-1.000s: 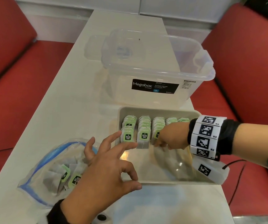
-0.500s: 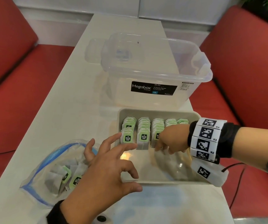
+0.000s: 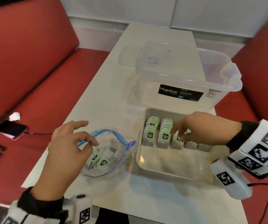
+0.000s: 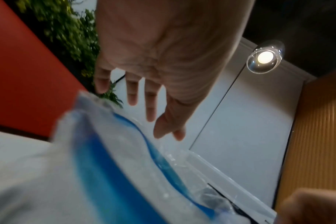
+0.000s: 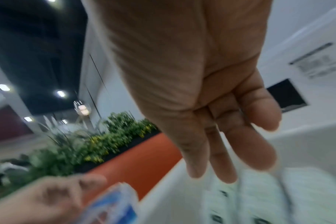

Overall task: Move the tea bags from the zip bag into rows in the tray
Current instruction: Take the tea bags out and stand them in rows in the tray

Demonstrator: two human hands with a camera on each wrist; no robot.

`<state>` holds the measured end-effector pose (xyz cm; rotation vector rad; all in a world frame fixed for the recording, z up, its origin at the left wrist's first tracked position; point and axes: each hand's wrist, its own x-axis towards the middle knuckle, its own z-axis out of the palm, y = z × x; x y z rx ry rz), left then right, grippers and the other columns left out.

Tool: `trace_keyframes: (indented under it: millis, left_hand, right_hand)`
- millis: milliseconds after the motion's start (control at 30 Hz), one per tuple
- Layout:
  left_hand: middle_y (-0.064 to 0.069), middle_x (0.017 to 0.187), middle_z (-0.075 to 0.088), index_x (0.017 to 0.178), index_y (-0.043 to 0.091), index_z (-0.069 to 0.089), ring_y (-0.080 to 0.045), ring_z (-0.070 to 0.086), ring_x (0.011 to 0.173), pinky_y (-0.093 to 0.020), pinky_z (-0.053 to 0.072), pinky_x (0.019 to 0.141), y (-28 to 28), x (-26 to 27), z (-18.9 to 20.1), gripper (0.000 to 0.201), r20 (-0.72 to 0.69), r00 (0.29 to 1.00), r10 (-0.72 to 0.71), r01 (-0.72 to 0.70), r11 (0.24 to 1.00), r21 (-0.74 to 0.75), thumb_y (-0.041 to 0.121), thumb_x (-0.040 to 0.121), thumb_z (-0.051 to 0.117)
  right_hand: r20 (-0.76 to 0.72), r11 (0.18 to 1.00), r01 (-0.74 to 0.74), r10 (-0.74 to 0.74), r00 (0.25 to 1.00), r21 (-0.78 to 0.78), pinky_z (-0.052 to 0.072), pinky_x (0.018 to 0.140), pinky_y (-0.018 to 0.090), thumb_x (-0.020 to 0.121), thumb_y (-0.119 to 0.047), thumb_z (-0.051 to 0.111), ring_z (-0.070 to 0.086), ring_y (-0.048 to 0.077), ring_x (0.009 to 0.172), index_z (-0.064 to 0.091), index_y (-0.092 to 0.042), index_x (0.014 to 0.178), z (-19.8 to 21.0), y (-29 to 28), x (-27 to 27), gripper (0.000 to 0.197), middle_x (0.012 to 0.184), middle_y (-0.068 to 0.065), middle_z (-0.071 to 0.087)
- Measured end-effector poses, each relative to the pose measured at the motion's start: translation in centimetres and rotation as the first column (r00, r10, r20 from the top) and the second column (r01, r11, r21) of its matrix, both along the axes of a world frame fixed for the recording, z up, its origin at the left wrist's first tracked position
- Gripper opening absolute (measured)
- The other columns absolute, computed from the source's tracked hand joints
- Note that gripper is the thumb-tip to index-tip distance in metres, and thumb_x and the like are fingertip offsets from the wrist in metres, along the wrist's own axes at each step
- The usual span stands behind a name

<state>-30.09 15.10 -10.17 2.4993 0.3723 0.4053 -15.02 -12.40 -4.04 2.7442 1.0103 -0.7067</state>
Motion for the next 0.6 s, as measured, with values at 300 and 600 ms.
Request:
trace_keyframes:
  millis: [300,600]
  left_hand:
    - [-0.006,0.133,0.051,0.129,0.012,0.055,-0.021,0.050,0.118,-0.012,0.025,0.091,-0.2,-3.7,-3.0,0.057,-0.215,0.976,0.046,-0.043,0.999,0.020,-0.002,0.074,0.065]
    - [-0.005,0.134,0.047,0.134,0.016,0.048,-0.025,0.047,0.117,-0.022,0.032,0.093,-1.3,-4.5,-3.8,0.072,-0.137,0.990,0.022,-0.024,1.000,-0.009,-0.011,0.069,0.061]
  right_hand:
    - [-0.064,0.825,0.063,-0.033,0.997,0.562,0.036,0.072,0.016,0.091,-0.025,0.053,0.059,0.007,0.087,0.066,-0.031,0.107,1.0,9.0,-10.2,0.021,0.097,-0.010,0.069]
    - [-0.146,0.913,0.121,-0.069,0.987,0.390,0.042,0.087,0.033,0.094,-0.015,0.044,0.056,0.029,0.110,0.053,-0.001,0.115,-7.4,17.3,-10.7,0.027,0.117,0.015,0.058]
